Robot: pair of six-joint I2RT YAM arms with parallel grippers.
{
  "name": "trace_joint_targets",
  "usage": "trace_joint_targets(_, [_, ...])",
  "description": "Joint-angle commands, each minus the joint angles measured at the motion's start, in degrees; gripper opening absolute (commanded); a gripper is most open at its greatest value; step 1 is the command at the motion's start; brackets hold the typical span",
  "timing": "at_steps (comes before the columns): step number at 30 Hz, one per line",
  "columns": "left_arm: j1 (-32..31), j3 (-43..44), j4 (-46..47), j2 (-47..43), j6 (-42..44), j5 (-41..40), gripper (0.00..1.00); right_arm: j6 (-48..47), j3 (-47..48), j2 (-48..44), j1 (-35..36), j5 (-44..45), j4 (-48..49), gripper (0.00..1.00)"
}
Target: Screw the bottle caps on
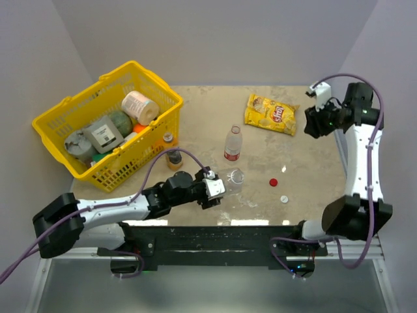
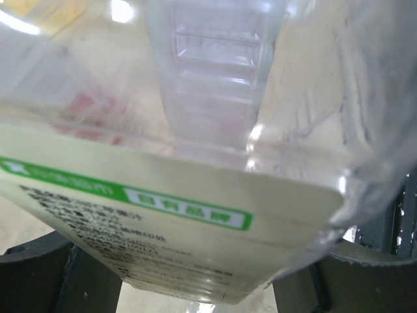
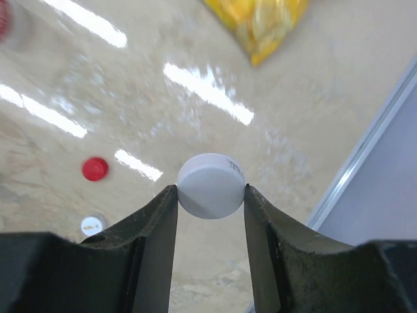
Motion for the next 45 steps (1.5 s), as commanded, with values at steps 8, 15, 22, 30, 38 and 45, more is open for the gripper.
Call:
trace_joint_targets(8, [3.51, 19.05, -42.75, -2.92, 13.73, -0.66, 0.0, -13.48, 13.38, -18.35, 24.87, -18.11, -20.28, 0.33])
trace_joint_targets(15, [7.9, 23.29, -47.37, -4.5, 14.77, -1.55, 0.0, -37.92, 3.11, -29.43, 27.51, -23.03, -24.59, 0.35])
trace_joint_targets(22, [8.44, 28.21, -47.37, -2.3, 19.88, -1.38, 0.0, -47.16, -1.91, -29.98, 27.87, -30.24, -23.54, 0.33])
trace_joint_targets(30, [6.42, 32.87, -46.49, 1.83, 22.69, -1.55, 0.0, -43.29, -4.03, -27.69, 31.29, -29.45, -17.03, 0.3])
trace_joint_targets(38, [4.92, 34.45, -45.17, 4.73, 22.52, -1.72, 0.0, -41.01, -6.22, -28.92, 34.89, -29.19, -13.25, 0.29])
trace_joint_targets(45, [4.83, 35.95, -45.0, 6.05, 22.87, -1.91, 0.0, -43.56, -7.45, -28.83, 36.13, -28.14, -14.14, 0.29])
